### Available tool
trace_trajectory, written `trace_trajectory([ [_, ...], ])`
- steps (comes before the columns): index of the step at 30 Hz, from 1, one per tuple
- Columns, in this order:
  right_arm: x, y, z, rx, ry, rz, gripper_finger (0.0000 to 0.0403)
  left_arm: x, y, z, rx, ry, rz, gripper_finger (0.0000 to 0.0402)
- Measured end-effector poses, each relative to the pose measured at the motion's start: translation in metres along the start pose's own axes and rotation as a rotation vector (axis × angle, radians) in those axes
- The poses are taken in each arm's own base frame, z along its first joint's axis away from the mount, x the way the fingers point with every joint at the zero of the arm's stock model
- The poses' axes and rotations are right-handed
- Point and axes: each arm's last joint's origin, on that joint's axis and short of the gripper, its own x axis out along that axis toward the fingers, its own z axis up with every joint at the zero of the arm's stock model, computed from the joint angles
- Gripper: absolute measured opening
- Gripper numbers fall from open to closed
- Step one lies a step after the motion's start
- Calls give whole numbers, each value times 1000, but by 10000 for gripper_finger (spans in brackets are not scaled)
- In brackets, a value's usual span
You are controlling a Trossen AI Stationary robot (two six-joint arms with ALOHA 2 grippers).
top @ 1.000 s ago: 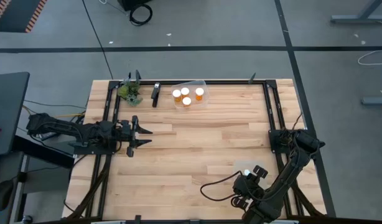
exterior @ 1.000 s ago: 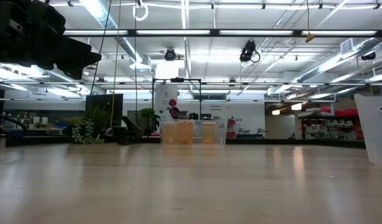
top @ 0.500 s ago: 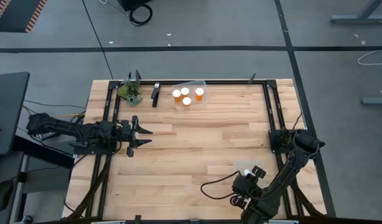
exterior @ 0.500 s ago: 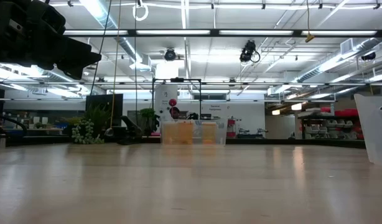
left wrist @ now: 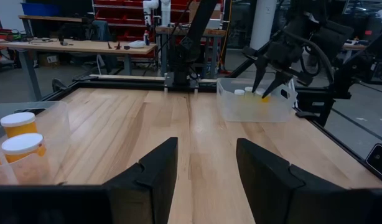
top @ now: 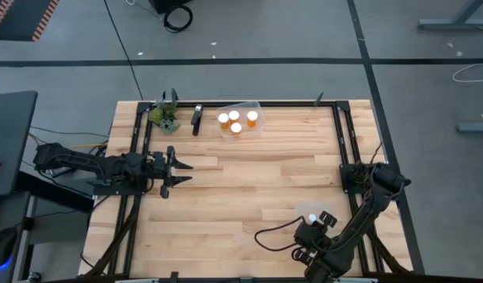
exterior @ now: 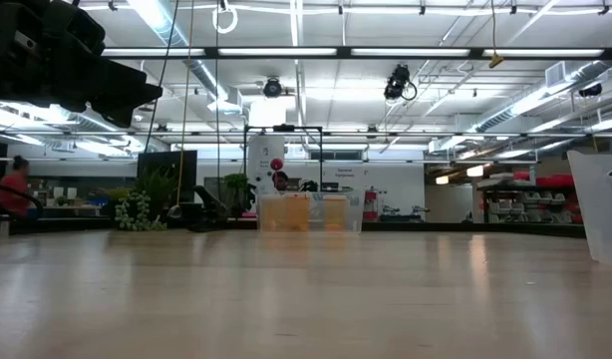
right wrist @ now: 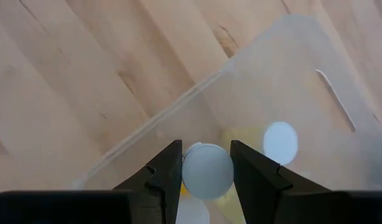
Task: Pick and place medicine bottles into bin by pill shape (circle, oval)
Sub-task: Put the small transparent pill bottle into the bottom transparent bin
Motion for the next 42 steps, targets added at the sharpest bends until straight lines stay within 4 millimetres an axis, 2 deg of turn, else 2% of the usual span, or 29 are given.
trace_trajectory([
  [42, -3, 5, -3, 54, 120, 64, 135, 0, 0, 0, 0, 0, 0, 172],
])
